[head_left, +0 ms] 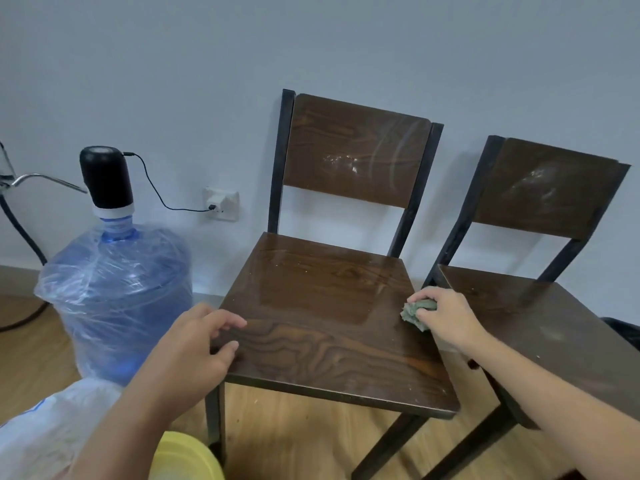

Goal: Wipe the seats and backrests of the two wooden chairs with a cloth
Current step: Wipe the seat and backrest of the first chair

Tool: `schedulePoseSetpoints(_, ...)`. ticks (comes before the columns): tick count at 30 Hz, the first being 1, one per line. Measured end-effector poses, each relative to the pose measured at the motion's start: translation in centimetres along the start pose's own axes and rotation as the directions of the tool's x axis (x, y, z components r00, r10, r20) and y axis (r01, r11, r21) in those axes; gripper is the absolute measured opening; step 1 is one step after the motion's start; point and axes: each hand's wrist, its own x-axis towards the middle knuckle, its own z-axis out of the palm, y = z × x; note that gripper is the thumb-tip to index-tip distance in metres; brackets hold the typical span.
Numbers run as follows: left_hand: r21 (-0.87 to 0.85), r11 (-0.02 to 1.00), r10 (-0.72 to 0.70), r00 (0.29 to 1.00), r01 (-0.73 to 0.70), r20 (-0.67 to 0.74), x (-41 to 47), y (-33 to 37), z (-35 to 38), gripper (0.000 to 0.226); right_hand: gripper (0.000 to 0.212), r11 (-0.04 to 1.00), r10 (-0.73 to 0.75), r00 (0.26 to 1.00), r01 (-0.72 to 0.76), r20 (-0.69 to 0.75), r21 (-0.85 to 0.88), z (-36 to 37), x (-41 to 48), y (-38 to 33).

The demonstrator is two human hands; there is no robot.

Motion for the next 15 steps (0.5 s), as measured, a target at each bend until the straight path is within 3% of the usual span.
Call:
schedulePoseSetpoints(6,0.014,1.0,0.025,0.999,-0.026,0.033,0.3,0.3,0.5,0.032,0.034,0.981,-0.192,0.953,0.196,0.236,0.009,-0.3,-9.9,-0.8)
schedulePoseSetpoints(9,0.028,0.999,0.016,0.999,-0.017,0.042,0.5,0.4,0.3,0.032,0.035,0.979,-0.183,0.911,0.202,0.37,-0.013,-2.1,-12.1,-0.7)
schedulePoseSetpoints(11,0.021,1.0,-0.001,0.999,0.001,0.04,0.4,0.4,0.1,0.03,0.033,0.989,-0.124,0.936,0.143,0.329,-0.033,-2.8,-10.4,-0.6)
schedulePoseSetpoints(15,0.037,0.998,-0.055,0.998,0.054,0.038,0.6,0.1,0.1,0.036,0.026,0.999,0.042,0.998,-0.041,0.041,-0.015,-0.6,-0.8,-1.3)
